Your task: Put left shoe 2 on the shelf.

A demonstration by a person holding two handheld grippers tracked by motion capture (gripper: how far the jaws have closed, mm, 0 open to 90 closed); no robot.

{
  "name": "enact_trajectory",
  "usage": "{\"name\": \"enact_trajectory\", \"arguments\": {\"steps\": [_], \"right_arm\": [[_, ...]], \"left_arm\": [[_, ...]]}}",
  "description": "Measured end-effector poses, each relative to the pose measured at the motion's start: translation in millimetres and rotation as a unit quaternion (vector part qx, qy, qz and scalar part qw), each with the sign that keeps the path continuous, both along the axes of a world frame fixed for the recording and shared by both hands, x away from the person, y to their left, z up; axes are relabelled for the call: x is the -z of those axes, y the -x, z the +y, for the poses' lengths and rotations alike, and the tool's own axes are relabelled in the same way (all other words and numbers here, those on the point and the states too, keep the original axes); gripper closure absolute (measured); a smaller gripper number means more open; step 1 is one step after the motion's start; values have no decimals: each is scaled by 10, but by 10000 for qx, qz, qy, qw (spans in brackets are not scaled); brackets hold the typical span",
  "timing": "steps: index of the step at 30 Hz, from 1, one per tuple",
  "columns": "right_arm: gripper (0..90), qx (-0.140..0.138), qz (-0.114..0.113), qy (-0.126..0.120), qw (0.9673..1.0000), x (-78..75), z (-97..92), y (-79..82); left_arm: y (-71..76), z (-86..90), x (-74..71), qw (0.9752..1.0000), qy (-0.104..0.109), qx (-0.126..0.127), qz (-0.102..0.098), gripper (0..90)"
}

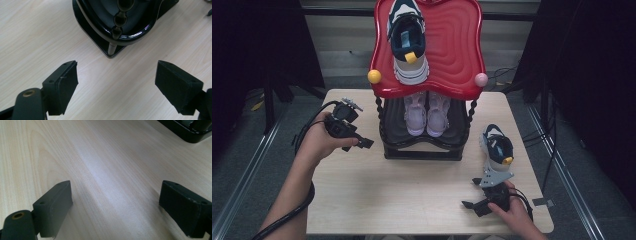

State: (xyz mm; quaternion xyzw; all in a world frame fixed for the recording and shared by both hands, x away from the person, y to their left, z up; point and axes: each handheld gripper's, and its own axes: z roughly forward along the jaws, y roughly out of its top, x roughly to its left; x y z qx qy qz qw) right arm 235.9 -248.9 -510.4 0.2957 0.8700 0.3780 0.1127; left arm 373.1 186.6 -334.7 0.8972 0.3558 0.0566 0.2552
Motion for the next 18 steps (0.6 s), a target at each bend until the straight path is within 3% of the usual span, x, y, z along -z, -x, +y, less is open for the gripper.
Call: {"name": "enact_trajectory", "arguments": {"steps": [12,18], "right_arm": [[106,-6,31,9,10000,-1,0,3],[106,-8,31,8,10000,-1,0,3]], "left_arm": [[33,-5,311,9999,115,-65,-89,181],[66,5,467,9997,205,-115,-34,182]]}}
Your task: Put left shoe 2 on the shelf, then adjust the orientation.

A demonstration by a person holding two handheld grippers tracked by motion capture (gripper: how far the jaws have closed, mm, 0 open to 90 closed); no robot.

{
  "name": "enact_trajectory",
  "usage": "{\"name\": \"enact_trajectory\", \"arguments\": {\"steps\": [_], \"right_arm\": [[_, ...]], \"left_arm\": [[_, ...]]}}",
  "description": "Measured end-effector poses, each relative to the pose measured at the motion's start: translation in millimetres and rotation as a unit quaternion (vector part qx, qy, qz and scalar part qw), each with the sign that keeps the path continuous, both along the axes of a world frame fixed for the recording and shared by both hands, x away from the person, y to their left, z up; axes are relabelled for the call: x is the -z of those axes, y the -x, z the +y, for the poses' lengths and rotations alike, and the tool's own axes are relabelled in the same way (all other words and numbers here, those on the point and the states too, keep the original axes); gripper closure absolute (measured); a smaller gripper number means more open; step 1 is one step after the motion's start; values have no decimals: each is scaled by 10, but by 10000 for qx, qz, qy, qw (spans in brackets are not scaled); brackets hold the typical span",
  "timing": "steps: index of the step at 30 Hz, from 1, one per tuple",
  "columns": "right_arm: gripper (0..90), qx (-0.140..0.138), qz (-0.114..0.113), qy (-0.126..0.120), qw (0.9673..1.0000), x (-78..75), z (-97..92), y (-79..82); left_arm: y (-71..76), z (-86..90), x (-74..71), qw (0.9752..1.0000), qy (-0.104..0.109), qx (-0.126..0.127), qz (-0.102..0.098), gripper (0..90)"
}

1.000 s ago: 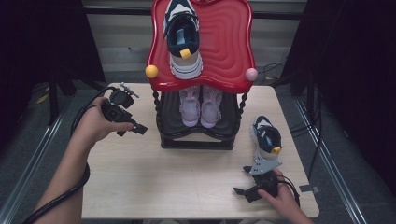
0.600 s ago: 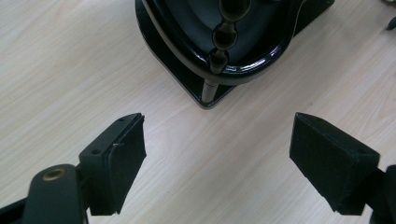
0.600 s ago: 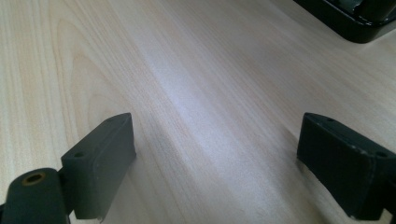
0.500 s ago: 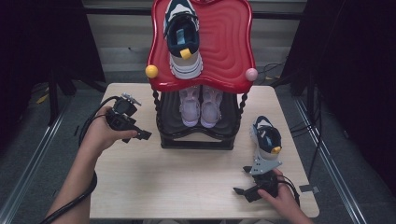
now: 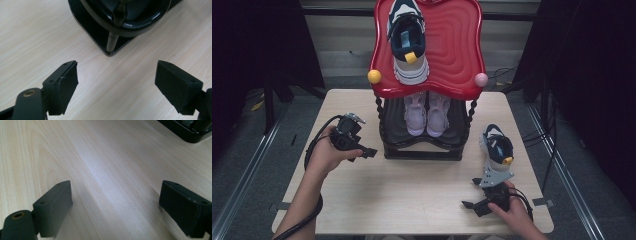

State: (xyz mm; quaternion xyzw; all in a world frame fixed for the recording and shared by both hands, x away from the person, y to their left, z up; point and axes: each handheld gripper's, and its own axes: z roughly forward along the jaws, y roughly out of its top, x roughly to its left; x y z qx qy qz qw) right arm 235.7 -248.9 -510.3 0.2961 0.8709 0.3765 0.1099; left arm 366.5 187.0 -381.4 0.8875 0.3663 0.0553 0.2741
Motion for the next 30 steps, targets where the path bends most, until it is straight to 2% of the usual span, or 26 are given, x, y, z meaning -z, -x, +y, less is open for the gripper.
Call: {"name": "enact_trajectory", "arguments": {"steps": [3,5,7,15,17,22,28,30], "right_arm": [[106,0,0,0,10000,0,0,0],[106,1,1,0,10000,0,0,0],[106,0,-1,1,10000,0,0,0],[106,1,1,0,10000,0,0,0],[106,0,2,1,10000,0,0,0],[106,-1,-4,3,10000,0,0,0],[106,1,1,0,10000,0,0,0],[106,0,-1,1,10000,0,0,0]], "left_arm": [[20,3,94,9999,92,-19,53,182],[33,3,162,9999,110,-86,48,182],[34,17,220,9999,74,-47,59,181],[90,33,434,9997,191,-142,-59,182],[101,34,499,9994,284,-181,-44,181],[126,28,662,9993,327,-178,74,181],[151,-6,822,9992,327,-238,41,181],[160,-16,869,9989,389,-244,69,182]]}}
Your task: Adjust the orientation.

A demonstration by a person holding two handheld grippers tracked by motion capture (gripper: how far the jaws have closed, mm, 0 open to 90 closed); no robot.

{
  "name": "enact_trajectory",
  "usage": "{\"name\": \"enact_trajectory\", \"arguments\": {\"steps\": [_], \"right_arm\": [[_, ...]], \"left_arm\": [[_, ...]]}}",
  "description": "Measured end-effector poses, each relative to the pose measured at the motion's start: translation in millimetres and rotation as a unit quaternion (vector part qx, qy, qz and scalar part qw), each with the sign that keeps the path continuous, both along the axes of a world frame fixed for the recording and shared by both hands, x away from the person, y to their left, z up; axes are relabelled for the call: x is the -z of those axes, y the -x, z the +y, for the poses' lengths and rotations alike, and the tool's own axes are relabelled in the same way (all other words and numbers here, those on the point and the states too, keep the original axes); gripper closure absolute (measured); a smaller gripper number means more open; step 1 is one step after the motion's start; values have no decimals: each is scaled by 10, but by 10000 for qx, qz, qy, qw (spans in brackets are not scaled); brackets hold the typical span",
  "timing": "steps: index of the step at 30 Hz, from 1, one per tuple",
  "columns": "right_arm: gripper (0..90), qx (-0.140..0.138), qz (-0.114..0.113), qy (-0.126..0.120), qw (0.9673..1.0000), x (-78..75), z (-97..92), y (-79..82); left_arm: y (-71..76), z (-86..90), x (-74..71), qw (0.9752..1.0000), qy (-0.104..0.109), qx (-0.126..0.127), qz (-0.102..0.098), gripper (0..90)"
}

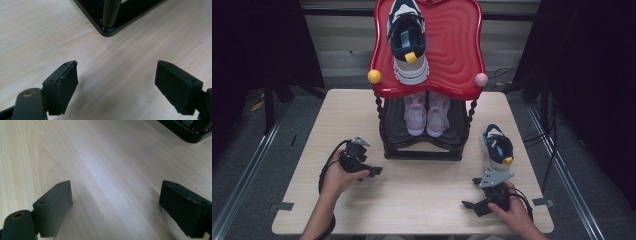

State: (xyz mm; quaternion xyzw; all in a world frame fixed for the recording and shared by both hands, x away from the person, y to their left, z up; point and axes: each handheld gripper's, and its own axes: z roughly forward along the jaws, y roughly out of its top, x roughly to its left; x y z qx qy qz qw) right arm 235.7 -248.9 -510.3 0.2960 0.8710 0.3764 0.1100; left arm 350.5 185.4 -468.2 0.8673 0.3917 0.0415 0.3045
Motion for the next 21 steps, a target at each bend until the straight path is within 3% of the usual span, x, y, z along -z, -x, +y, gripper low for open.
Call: {"name": "enact_trajectory", "arguments": {"steps": [9,15,21], "right_arm": [[106,-3,-2,0,10000,0,0,-1],[101,7,-1,-1,10000,0,3,-2],[100,-4,-25,12,10000,0,2,-7]], "left_arm": [[55,-39,170,9997,107,-113,-185,181],[84,-32,240,9995,69,-117,-268,176],[115,-31,291,9982,96,-188,-562,161]]}}
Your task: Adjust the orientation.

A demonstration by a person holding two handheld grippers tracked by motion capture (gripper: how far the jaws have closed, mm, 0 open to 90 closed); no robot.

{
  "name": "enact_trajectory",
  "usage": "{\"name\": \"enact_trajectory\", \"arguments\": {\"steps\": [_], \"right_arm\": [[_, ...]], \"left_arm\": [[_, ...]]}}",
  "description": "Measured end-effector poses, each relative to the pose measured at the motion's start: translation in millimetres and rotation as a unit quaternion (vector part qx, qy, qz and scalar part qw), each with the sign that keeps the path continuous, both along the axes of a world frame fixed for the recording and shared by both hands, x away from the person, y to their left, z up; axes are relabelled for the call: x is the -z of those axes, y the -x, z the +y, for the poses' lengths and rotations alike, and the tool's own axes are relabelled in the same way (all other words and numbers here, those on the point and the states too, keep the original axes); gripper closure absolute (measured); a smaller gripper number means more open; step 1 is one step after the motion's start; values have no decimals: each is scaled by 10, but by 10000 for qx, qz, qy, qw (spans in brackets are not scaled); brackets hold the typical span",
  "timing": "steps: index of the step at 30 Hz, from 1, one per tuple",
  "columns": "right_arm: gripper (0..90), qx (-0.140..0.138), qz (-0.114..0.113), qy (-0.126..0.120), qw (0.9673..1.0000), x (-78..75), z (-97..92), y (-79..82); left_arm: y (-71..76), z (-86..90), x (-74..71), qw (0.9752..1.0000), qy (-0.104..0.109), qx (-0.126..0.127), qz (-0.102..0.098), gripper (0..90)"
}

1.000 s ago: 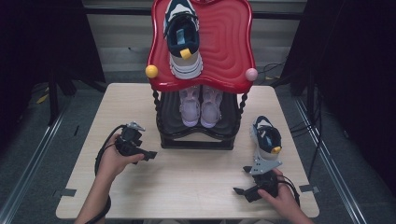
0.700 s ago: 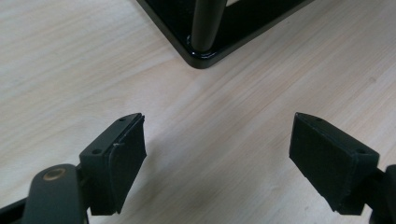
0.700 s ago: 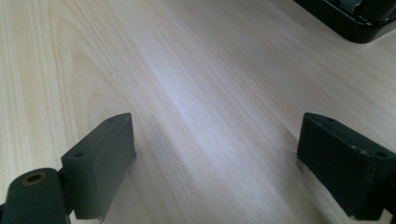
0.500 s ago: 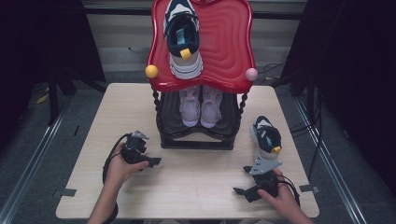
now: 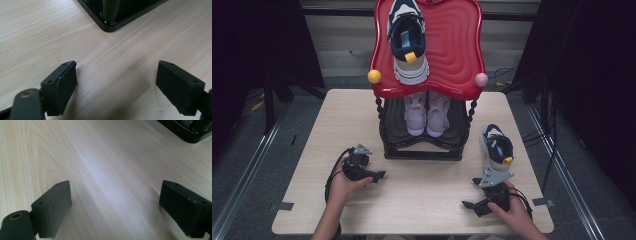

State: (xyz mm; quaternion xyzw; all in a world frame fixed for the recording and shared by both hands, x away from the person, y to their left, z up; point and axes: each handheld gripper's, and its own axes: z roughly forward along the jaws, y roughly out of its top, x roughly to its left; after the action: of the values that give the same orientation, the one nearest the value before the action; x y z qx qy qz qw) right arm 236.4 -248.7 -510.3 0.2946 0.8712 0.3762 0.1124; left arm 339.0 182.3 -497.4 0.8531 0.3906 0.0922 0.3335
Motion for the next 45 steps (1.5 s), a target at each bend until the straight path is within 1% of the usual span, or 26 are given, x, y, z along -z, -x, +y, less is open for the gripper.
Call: {"name": "enact_trajectory", "arguments": {"steps": [2,3,4,5,6,7,9,11,13,14,17,20,22,26,30,34,35,38,40,41,42,43,45], "right_arm": [[100,-9,-4,-4,10000,1,0,-1],[100,-2,12,-6,10000,0,2,1],[101,-1,18,-6,10000,0,1,1],[101,-3,8,-4,10000,0,-1,1],[100,-18,3,-7,10000,1,-1,0],[100,-19,2,-10,10000,1,-1,0],[98,-50,20,-6,10000,1,-5,1],[99,-66,28,-3,10000,-1,-6,-3],[100,-41,66,15,10000,-8,-1,-1],[102,-35,76,26,10000,-12,-1,1],[120,-89,108,121,9998,-33,-1,-4],[134,-118,214,124,9996,-61,-31,-21],[135,-107,267,146,9995,-81,-56,-30],[149,-135,329,187,9992,-139,-117,-51],[160,-220,459,340,9981,-213,-153,-80],[160,-290,531,415,9973,-314,-176,-116],[160,-340,517,411,9972,-339,-182,-130],[160,-397,578,423,9966,-422,-183,-159],[160,-460,572,515,9960,-476,-181,-183],[160,-455,612,510,9958,-500,-177,-189],[160,-501,599,583,9952,-526,-181,-208],[160,-505,652,569,9950,-545,-179,-223],[160,-561,694,625,9941,-590,-178,-257]], "left_arm": [[15,2,14,10000,46,-15,-60,157],[20,12,14,9999,-32,83,-97,153],[28,16,26,9998,-29,87,-178,155],[39,16,29,9997,-58,108,-197,154],[48,11,38,9995,-95,125,-282,153],[54,9,40,9992,-154,176,-324,153],[69,-2,57,9988,-184,170,-424,146],[77,3,69,9987,-145,189,-445,134],[84,10,76,9984,-145,198,-513,131],[90,12,87,9984,-70,185,-524,128],[101,18,102,9982,-6,180,-564,125],[108,15,114,9979,17,152,-628,116],[114,8,127,9979,71,138,-630,100],[112,6,127,9978,55,147,-644,90],[111,7,126,9979,41,159,-628,86],[110,6,126,9979,40,156,-630,85],[110,6,126,9979,40,156,-629,85],[110,6,126,9979,39,160,-629,84],[109,7,125,9978,13,181,-639,82],[109,7,125,9978,13,182,-638,81],[109,7,125,9978,13,182,-638,80],[109,7,125,9978,11,183,-638,81],[108,7,125,9977,17,188,-644,80]]}}
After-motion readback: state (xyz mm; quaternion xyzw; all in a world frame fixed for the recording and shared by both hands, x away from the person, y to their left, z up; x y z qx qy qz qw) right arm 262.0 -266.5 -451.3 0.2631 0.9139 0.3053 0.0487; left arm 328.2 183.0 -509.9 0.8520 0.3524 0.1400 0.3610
